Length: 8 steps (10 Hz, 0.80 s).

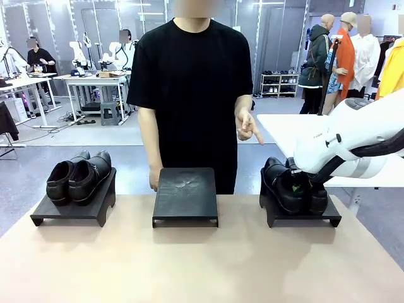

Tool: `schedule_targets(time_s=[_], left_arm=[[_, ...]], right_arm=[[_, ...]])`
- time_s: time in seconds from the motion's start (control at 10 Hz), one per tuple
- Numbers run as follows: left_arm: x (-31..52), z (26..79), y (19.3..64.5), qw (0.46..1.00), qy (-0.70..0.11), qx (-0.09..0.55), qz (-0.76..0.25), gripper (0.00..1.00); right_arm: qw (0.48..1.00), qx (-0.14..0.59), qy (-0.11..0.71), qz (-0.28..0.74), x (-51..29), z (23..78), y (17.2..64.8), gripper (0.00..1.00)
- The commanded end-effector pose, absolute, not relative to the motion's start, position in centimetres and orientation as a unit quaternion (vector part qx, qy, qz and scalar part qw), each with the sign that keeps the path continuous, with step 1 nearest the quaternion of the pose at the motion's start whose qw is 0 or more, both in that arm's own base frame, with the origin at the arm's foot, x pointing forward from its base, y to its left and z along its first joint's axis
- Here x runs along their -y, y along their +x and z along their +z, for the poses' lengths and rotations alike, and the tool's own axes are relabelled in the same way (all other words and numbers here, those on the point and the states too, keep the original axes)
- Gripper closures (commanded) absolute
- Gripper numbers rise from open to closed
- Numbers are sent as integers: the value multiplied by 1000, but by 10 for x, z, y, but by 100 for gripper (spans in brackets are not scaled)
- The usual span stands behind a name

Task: Place the shoes on the stand as instructed by the person.
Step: Pick up another pair of Shoes and place it on the Shoes Stand indicated by the person.

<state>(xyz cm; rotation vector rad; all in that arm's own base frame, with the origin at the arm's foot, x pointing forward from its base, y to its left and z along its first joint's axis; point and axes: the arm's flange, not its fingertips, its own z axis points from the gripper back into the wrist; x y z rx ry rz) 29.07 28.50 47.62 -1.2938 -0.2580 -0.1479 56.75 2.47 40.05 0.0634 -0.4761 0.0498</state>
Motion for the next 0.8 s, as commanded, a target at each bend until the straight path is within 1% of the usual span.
schedule_targets(time_s=[0.0, 0.1, 0.2, 0.4, 0.5, 0.6, 0.7], left_arm=[[-283, 477, 289, 782, -606, 125, -75, 0], [-283, 477, 289, 782, -606, 125, -75, 0], [-283, 477, 289, 782, -606, 125, -75, 0], [-283, 477, 289, 782, -606, 125, -75, 0], [-283, 477, 289, 782, -606, 125, -75, 0], [-283, 477, 289, 782, -606, 125, -75, 0], [-283, 477, 289, 782, -606, 125, -75, 0]], right_arm=[[969, 246, 29, 11, -28, 400, 571, 21], [968, 248, 36, 9, -26, 403, 568, 8], [967, 251, 40, 6, -25, 407, 564, 0], [964, 263, 41, 1, -23, 416, 558, 0], [961, 276, 25, 3, -21, 425, 556, 0], [957, 288, 23, 1, -18, 440, 553, 16], [966, 256, 33, 17, -22, 420, 565, 16]])
